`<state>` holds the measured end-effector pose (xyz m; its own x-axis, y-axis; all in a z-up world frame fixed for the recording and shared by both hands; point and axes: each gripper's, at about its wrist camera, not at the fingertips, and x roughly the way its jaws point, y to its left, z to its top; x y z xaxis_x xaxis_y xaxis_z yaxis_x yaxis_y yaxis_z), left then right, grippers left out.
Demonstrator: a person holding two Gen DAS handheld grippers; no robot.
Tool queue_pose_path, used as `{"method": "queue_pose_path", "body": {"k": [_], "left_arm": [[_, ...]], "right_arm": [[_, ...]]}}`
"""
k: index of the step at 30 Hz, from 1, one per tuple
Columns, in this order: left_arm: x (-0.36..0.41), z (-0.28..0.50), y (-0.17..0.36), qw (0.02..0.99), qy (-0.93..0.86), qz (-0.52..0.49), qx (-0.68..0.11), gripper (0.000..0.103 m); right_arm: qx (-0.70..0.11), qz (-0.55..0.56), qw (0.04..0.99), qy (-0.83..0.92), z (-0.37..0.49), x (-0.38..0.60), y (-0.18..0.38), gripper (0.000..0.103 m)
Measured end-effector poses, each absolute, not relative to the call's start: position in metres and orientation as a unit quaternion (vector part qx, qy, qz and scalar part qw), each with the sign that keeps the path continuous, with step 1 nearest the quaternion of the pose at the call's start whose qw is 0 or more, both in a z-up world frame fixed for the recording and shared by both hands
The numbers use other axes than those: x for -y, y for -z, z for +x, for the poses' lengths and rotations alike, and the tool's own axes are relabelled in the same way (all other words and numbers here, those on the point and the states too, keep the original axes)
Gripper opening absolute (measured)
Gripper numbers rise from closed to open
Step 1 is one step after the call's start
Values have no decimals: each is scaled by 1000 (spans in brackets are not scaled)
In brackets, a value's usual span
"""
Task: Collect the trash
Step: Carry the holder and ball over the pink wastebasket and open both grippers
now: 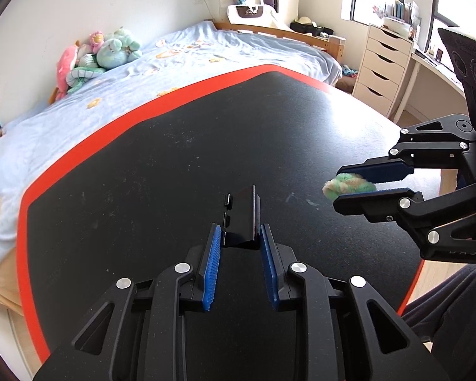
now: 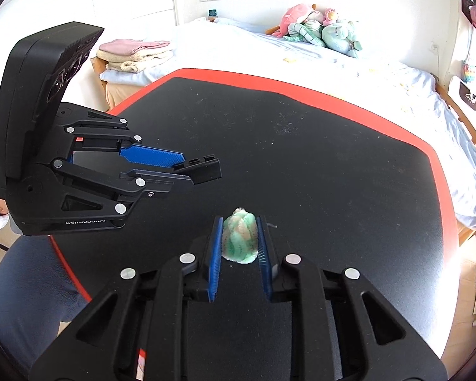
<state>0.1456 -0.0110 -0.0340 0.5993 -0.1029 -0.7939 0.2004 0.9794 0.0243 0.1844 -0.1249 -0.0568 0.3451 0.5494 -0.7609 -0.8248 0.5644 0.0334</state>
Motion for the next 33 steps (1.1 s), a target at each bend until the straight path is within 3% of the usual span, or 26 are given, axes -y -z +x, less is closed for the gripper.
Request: {"method": "queue_pose_path", "body": {"k": [13, 33], "left_arm": [[55, 61, 9, 890, 151, 72, -425, 25], [91, -16, 49, 860, 206, 69, -462, 25]], "right_arm": [[-362, -173, 817, -414, 92, 189, 26, 21], [-415, -154, 804, -397, -8, 228, 82, 21]]}}
